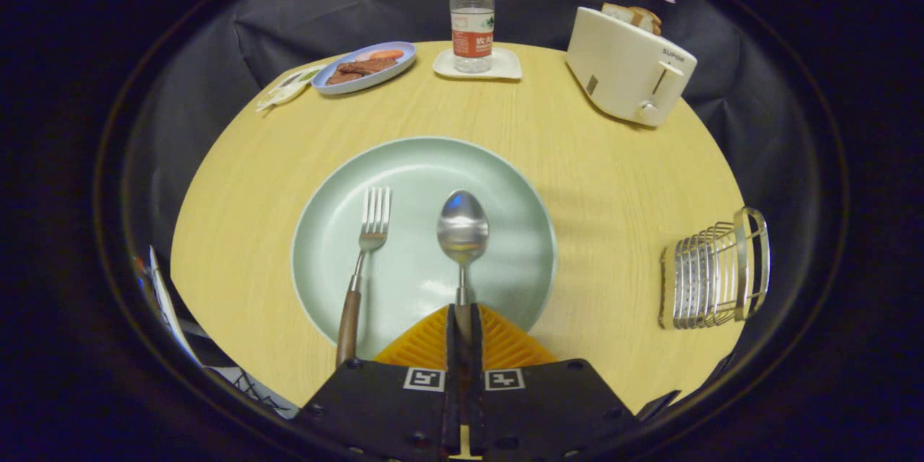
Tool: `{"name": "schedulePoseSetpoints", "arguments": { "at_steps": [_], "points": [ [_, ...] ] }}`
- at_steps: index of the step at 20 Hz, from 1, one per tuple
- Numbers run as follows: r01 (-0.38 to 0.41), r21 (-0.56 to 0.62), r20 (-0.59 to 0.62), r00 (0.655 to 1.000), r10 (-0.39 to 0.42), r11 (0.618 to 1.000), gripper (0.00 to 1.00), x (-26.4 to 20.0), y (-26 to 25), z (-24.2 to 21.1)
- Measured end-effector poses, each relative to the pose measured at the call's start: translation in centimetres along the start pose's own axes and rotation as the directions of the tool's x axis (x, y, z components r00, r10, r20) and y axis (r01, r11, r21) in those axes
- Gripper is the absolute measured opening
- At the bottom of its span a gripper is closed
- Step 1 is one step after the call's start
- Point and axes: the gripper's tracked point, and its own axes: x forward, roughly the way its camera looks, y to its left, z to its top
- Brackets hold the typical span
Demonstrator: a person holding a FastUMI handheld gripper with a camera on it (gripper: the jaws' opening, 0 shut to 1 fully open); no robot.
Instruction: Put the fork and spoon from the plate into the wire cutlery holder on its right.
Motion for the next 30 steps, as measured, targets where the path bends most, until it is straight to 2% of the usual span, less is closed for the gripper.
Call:
{"name": "schedulePoseSetpoints", "arguments": {
  "at_steps": [5,8,10,15,20,23,30],
  "points": [
    [-0.047,0.055,-0.023,0.999,0.048,0.997,0.01,-2.4,0.4,0.4],
    [-0.107,0.114,-0.09,0.989,0.117,0.988,0.01,-5.5,0.8,-0.2],
    [-0.119,0.126,-0.098,0.986,0.132,0.985,0.0,-7.9,-0.5,0.3],
    [-0.063,0.128,-0.075,0.994,0.073,0.99,0.0,-13.4,-7.0,1.8],
    [0.001,0.153,-0.1,0.995,0.015,0.988,0.0,-16.8,-14.4,1.8],
    [0.038,0.177,-0.137,0.991,-0.014,0.984,0.01,-17.4,-18.2,0.8],
    [0.044,0.273,-0.264,0.964,0.031,0.961,0.01,-14.9,-21.5,-1.5]
  ]
}}
